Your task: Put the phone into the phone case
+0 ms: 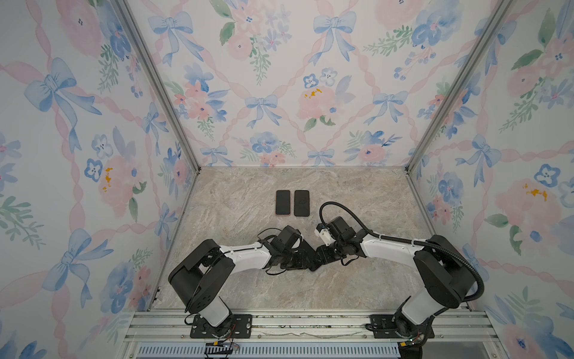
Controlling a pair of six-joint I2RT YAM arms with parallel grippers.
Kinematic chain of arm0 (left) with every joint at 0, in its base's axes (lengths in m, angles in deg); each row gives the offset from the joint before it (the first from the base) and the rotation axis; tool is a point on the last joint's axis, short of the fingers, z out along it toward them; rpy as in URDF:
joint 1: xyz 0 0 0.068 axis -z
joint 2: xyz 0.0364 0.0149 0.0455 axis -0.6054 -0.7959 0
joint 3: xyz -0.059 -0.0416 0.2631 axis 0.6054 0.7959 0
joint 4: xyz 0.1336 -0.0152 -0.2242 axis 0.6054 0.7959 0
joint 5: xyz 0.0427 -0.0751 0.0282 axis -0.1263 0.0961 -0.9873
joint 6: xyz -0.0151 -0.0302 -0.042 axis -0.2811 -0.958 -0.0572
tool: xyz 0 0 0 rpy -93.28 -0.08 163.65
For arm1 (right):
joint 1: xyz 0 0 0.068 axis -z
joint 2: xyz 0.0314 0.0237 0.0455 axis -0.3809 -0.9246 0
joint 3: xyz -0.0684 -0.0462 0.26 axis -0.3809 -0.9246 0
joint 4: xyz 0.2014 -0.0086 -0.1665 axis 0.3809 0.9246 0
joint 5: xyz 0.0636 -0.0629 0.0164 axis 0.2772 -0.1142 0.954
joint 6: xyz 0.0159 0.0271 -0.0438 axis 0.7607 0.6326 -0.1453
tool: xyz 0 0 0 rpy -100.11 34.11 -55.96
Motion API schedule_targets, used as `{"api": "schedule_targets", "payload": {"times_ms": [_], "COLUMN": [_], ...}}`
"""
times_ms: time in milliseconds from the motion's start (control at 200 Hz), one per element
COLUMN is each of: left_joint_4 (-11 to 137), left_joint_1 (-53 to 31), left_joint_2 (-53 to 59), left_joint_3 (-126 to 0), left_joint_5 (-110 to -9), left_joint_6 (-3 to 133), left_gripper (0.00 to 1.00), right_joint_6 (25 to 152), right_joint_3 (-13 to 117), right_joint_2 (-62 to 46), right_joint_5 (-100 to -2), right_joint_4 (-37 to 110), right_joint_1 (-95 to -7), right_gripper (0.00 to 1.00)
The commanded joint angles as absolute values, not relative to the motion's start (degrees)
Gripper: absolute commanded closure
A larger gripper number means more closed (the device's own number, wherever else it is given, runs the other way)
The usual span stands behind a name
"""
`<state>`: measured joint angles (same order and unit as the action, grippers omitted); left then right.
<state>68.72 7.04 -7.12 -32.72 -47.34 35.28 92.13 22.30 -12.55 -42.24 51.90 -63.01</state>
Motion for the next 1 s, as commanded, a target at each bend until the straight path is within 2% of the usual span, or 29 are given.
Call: {"api": "schedule_targets", "payload": {"times_ms": [0, 95, 235, 395, 485, 700, 785, 995], "left_joint_4": [69.62, 69.52, 69.65, 71.50, 73.55, 74.73, 74.70, 74.68], "left_joint_1": [6.77, 6.44, 5.35, 4.76, 4.76, 4.93, 5.26, 7.47], "left_joint_2": [-11.05, -12.07, -12.32, -9.20, -6.72, -2.95, -3.55, -3.21], "left_joint_3": [-35.29, -36.12, -36.34, -34.88, -34.16, -31.59, -31.85, -32.42], "left_joint_5": [-48.05, -47.68, -46.98, -45.37, -44.89, -44.76, -43.68, -45.83], "left_joint_6": [37.56, 38.09, 38.58, 35.82, 32.39, 25.04, 23.42, 20.20], "left_gripper": [0.58, 0.63, 0.66, 0.64, 0.60, 0.60, 0.62, 0.60], "right_joint_6": [96.62, 101.52, 111.38, 122.49, 126.69, 132.73, 134.95, 138.92], "right_joint_3": [20.58, 19.30, 18.93, 23.49, 22.92, 17.18, 16.23, 12.39], "right_joint_2": [-9.95, -8.78, -7.85, -6.24, -2.84, 3.24, 3.86, 3.85], "right_joint_5": [-41.27, -42.85, -46.05, -56.45, -59.70, -62.01, -63.16, -63.07], "right_joint_4": [51.28, 49.64, 48.35, 59.14, 59.85, 53.81, 52.96, 47.79], "right_joint_1": [-65.63, -66.81, -68.19, -70.34, -71.49, -73.56, -75.01, -76.26], "right_gripper": [0.57, 0.63, 0.63, 0.56, 0.54, 0.53, 0.53, 0.52]}}
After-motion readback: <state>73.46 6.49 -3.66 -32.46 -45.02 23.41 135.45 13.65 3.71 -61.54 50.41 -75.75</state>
